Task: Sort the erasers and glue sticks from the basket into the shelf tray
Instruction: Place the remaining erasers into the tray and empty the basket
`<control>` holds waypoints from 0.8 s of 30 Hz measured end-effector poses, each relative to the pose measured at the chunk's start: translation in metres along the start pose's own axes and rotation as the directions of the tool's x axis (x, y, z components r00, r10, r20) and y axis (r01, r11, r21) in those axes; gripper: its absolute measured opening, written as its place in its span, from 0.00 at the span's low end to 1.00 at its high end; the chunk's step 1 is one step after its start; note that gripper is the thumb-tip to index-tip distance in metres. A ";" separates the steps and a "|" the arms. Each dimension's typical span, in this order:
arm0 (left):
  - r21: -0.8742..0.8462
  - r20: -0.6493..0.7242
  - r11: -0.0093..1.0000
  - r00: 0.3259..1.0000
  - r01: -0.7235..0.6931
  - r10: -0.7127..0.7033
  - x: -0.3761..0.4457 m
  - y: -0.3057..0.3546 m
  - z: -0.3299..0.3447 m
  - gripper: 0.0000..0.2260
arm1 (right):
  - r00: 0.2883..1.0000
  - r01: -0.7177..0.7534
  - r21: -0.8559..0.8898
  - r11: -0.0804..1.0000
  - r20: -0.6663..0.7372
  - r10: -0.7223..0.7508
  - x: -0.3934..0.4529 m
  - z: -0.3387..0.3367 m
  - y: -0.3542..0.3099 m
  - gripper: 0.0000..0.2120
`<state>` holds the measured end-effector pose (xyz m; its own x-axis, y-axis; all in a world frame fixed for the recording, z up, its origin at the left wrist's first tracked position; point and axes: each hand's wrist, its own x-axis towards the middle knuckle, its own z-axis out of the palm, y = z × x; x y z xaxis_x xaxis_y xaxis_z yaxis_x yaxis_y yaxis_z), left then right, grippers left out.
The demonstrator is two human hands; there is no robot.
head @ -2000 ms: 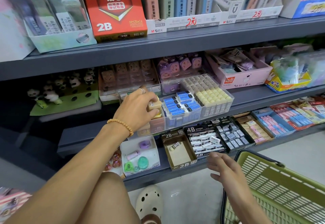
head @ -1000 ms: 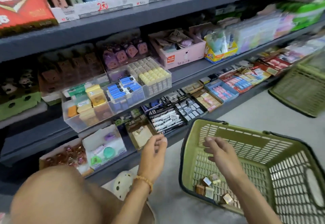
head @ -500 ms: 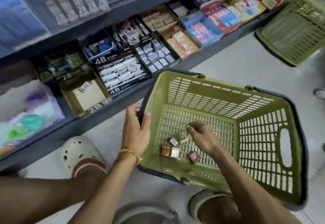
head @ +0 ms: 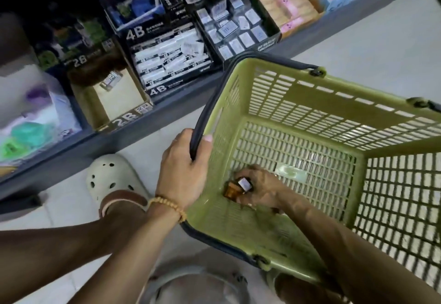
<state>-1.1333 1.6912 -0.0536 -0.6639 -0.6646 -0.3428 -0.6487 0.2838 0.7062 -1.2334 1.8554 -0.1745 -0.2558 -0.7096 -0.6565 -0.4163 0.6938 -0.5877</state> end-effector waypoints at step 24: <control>0.024 -0.047 0.999 0.999 0.027 -0.026 -0.009 -0.042 -0.027 0.16 | 0.998 0.032 0.124 0.992 0.054 -0.039 0.008 0.027 -0.010 0.17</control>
<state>-1.0900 1.6663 -0.0640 -0.6286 -0.7035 -0.3316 -0.6753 0.2822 0.6814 -1.2077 1.8455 -0.1865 -0.1915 -0.7284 -0.6579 -0.3125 0.6807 -0.6626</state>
